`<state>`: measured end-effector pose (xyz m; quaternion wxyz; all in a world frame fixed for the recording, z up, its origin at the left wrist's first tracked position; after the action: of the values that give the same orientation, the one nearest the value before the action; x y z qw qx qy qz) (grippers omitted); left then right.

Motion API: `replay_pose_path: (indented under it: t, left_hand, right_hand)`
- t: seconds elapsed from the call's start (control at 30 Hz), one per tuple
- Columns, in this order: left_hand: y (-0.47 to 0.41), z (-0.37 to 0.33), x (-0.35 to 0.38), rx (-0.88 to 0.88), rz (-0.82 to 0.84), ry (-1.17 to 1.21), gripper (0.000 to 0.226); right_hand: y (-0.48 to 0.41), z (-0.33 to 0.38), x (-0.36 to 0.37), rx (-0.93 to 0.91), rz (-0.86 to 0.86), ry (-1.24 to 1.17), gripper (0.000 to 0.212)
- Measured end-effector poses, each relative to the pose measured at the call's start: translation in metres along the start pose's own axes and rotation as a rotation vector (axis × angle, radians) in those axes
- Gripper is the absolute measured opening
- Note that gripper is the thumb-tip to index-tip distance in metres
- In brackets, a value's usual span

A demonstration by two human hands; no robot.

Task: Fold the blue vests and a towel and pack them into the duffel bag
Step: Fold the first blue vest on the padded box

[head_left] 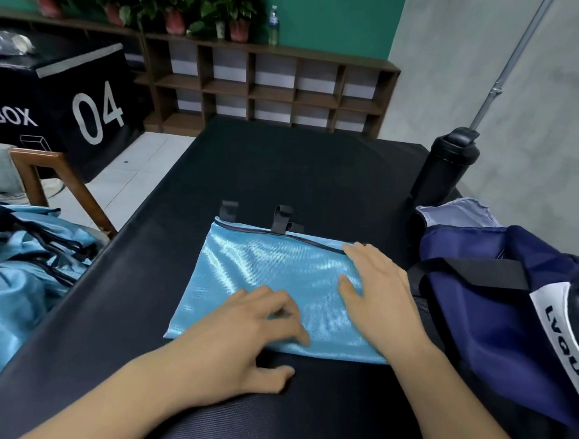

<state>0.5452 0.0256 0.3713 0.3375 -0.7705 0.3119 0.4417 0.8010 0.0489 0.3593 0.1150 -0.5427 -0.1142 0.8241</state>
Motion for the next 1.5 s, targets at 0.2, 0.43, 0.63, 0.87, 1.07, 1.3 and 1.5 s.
replay_pose_path:
  t: [0.2,0.43,0.63,0.87,1.07,1.3,1.5]
  left_hand:
    - [0.000,0.015,-0.004,-0.024,-0.020,-0.063,0.027]
    - [0.030,0.072,-0.044,-0.210,-0.112,-0.283,0.027]
    - [0.062,0.109,-0.074,-0.515,-0.240,-0.420,0.042]
    - [0.045,0.060,-0.066,-0.326,-0.161,-0.166,0.018]
    - [0.038,0.009,-0.041,-0.243,0.065,-0.037,0.040]
    - [0.031,0.001,-0.029,-0.296,0.053,-0.179,0.035]
    - [0.031,0.012,-0.039,-0.362,0.043,-0.257,0.034]
  right_hand:
    - [0.000,-0.002,0.002,0.002,0.020,0.008,0.055]
    - [0.004,0.015,-0.010,-0.100,-0.083,0.033,0.009]
    - [0.022,0.052,-0.006,-0.290,0.098,-0.064,0.027]
    - [0.028,0.060,-0.004,-0.346,0.046,-0.199,0.022]
    - [0.031,0.066,-0.003,-0.433,0.119,-0.247,0.014]
    - [0.041,0.077,0.001,-0.551,0.190,-0.213,0.020]
    - [0.044,0.081,0.000,-0.574,0.250,-0.174,0.045]
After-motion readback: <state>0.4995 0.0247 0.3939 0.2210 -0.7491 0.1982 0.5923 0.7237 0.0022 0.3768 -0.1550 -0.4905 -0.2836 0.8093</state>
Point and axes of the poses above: each hand's wrist, its own y-axis away from the middle knuckle, its own x-axis out of the palm, z = x × y, the point moved 2 cm from there along -y, towards the middle knuckle, and after that the axes turned 1 degree about -z, right-handed, at the moved point
